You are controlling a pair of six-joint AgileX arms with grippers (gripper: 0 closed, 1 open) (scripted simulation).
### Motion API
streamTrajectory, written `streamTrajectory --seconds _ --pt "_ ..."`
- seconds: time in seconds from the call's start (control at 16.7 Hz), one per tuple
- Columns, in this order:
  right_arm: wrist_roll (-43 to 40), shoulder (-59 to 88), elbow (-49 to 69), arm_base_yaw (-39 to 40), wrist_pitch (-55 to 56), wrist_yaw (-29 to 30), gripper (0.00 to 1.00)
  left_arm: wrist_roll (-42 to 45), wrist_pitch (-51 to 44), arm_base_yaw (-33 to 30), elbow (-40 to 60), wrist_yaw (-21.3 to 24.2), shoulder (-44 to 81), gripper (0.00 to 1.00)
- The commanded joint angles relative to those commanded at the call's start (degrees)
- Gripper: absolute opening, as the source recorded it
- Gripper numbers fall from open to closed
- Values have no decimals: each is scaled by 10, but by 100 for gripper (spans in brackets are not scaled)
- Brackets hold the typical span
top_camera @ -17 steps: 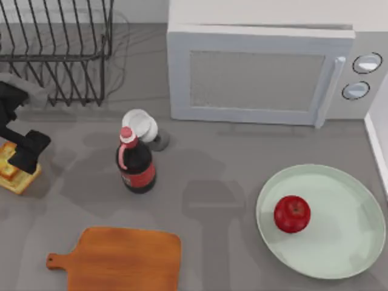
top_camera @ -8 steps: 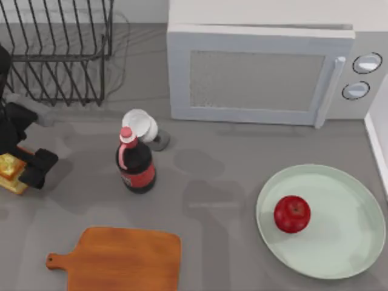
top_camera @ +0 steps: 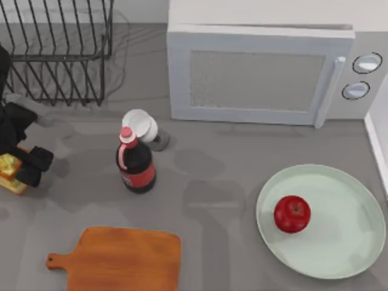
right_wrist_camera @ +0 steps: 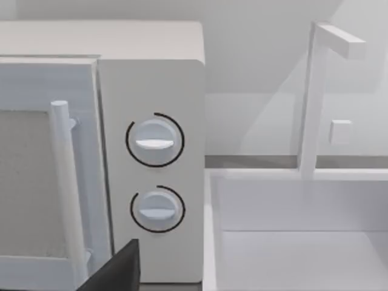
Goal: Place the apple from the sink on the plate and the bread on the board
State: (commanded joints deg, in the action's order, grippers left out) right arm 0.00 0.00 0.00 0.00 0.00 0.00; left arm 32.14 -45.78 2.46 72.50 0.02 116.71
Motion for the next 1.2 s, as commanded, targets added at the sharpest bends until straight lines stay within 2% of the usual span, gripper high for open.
streamTrajectory --seconds 0.3,0.36,0.9,1.2 --pt "0 0 0 0 0 0 100 0 0 0 0 0 0 2" --pt "0 0 0 0 0 0 100 0 0 0 0 0 0 0" --pt "0 0 0 0 0 0 100 -2 -6 -2 3 4 -8 0" --pt "0 0 0 0 0 0 100 -2 -97 -1 64 4 -33 0"
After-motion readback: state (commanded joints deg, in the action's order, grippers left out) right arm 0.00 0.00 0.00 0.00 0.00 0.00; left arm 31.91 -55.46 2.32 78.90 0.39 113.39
